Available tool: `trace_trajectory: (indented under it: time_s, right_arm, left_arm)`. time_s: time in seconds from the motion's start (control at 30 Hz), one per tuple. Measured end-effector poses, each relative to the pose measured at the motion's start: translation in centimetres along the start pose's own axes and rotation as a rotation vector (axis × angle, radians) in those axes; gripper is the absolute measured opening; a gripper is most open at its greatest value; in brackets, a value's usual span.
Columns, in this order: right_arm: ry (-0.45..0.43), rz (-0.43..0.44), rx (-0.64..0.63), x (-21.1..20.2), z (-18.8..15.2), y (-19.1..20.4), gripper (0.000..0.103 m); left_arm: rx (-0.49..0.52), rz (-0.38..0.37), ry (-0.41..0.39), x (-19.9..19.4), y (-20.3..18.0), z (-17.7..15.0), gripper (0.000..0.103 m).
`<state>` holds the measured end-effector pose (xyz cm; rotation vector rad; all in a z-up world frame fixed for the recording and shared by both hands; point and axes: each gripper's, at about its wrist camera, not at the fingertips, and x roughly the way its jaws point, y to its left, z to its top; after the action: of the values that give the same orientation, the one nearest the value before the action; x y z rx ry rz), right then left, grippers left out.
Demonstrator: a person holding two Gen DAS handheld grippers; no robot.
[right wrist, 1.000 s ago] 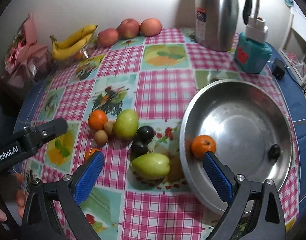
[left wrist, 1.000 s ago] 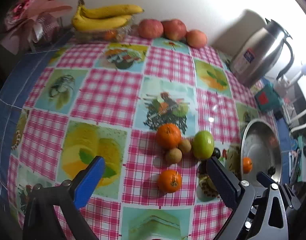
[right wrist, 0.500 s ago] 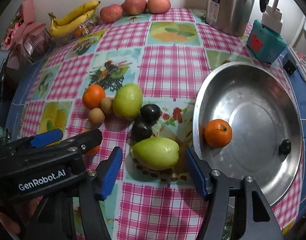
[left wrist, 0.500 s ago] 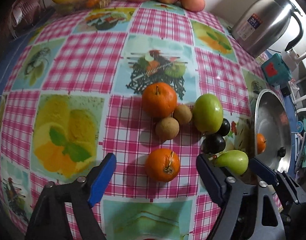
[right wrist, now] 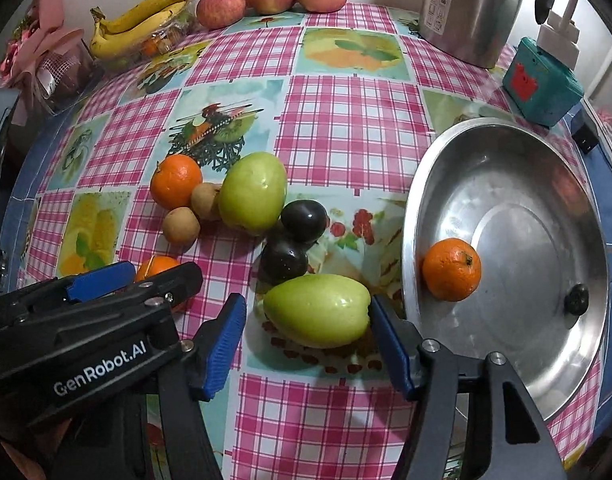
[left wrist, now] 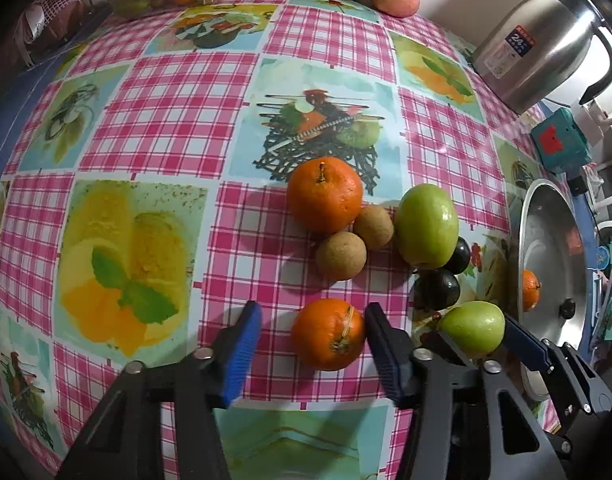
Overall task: Organize fruits
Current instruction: 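Grasp a green pear with the right gripper while the left grasps a tangerine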
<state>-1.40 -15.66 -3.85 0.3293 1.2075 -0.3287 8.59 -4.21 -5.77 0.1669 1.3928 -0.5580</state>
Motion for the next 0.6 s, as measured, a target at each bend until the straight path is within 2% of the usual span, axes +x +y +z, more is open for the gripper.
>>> trace_trajectory:
  time_s: [0.03, 0.1, 0.27, 0.6]
  right_arm:
    - [0.000, -0.002, -0.001, 0.00, 0.00, 0.01, 0.065]
    - [0.000, -0.010, -0.004, 0.13, 0.06, 0.14, 0.065]
    - [-0.002, -0.059, -0.022, 0.31, 0.16, 0.35, 0.056]
    - [-0.003, -0.049, -0.016, 0.30, 0.11, 0.23, 0.056]
  left_arm:
    - [0.000, -0.013, 0.001, -0.05, -0.04, 0.00, 0.045]
    - [-0.006, -0.039, 0.006, -0.05, -0.12, 0.06, 0.039]
    - [-0.015, -0.047, 0.005, 0.04, -0.09, 0.10, 0.039]
    - [-0.024, -0.042, -0.020, -0.66, 0.28, 0.24, 0.039]
